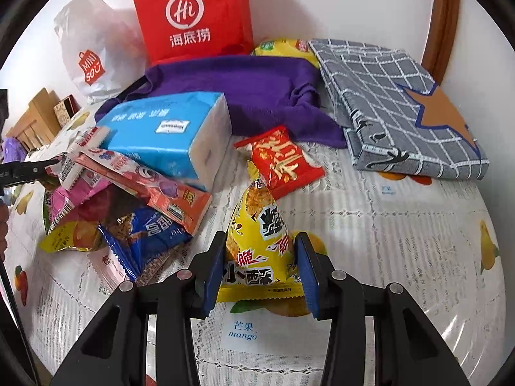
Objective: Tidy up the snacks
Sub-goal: 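Carry the pink packet and yellow packet toward the purple towel with both tools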
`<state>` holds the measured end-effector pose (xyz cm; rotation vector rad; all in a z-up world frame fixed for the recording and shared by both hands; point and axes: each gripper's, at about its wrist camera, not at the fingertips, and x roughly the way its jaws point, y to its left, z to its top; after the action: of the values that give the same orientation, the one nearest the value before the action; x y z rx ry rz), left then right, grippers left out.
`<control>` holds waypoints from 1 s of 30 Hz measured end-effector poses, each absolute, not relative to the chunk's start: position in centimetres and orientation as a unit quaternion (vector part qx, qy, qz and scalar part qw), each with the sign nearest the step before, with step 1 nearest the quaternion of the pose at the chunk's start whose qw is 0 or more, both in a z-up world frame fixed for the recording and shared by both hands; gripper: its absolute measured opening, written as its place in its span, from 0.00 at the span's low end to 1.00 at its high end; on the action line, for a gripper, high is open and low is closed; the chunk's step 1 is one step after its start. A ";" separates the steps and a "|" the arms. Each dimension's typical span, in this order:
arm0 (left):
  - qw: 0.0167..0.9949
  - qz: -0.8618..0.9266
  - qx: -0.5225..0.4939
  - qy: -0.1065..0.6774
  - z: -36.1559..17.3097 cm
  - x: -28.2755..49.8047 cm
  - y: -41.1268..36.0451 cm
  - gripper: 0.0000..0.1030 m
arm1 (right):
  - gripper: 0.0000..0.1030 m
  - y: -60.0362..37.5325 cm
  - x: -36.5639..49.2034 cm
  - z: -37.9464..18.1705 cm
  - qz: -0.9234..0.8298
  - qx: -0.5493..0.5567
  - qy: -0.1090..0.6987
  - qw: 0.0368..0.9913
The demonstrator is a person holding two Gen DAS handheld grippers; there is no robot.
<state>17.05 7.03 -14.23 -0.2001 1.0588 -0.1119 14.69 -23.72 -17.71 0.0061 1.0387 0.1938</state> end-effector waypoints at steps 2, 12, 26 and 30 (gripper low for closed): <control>0.857 -0.052 -0.095 0.503 -14.1 17.1 6.9 0.75 | 0.42 -23.8 14.7 -17.7 0.093 0.005 0.497 0.863; 0.862 -0.043 -0.110 0.492 -13.1 16.3 7.1 0.46 | 0.42 -24.6 13.9 -16.9 0.099 0.015 0.497 0.862; 0.858 -0.015 -0.116 0.500 -12.7 12.7 9.3 0.44 | 0.42 -25.3 12.3 -16.1 0.101 0.023 0.488 0.867; 0.851 -0.012 -0.101 0.515 -13.3 12.5 9.1 0.55 | 0.42 -25.3 12.3 -16.2 0.103 0.025 0.491 0.865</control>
<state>12.46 9.09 -13.34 -0.2136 1.0836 -0.0261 12.25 -25.25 -16.24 0.0513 1.0283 0.2153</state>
